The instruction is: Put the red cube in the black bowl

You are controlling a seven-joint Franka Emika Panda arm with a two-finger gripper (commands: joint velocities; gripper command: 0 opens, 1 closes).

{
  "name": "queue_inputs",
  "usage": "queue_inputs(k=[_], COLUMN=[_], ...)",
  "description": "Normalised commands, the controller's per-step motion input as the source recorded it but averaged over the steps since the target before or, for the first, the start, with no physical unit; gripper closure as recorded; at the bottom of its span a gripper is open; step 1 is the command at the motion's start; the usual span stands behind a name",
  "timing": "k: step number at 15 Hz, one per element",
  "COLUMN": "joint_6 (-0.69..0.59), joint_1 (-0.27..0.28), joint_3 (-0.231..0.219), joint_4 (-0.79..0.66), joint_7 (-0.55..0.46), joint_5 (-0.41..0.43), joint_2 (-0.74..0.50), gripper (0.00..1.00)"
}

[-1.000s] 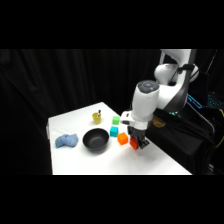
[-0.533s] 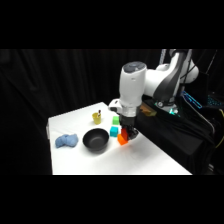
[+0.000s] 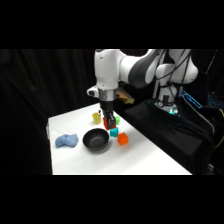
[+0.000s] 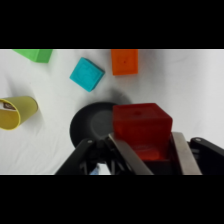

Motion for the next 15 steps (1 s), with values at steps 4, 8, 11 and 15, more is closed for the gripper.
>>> queue_inputs(k=[4,8,11,15], joint_6=[-0.05,0.11,0.19,0.14], joint_1=[-0.127,-0.076,-0.035,-0.016], joint_3=[-0.027,-0.011,-0.017,-0.022], joint_4=[0.35,0.3,0.27,0.21], joint_7=[-0.26,-0.23,-0.19,-0.18], joint_5=[0.21,0.217,0.161,0.151], joint_2=[0.27,0.31,0.3,0.23], gripper=[0.73,0.73,0.73,0.73])
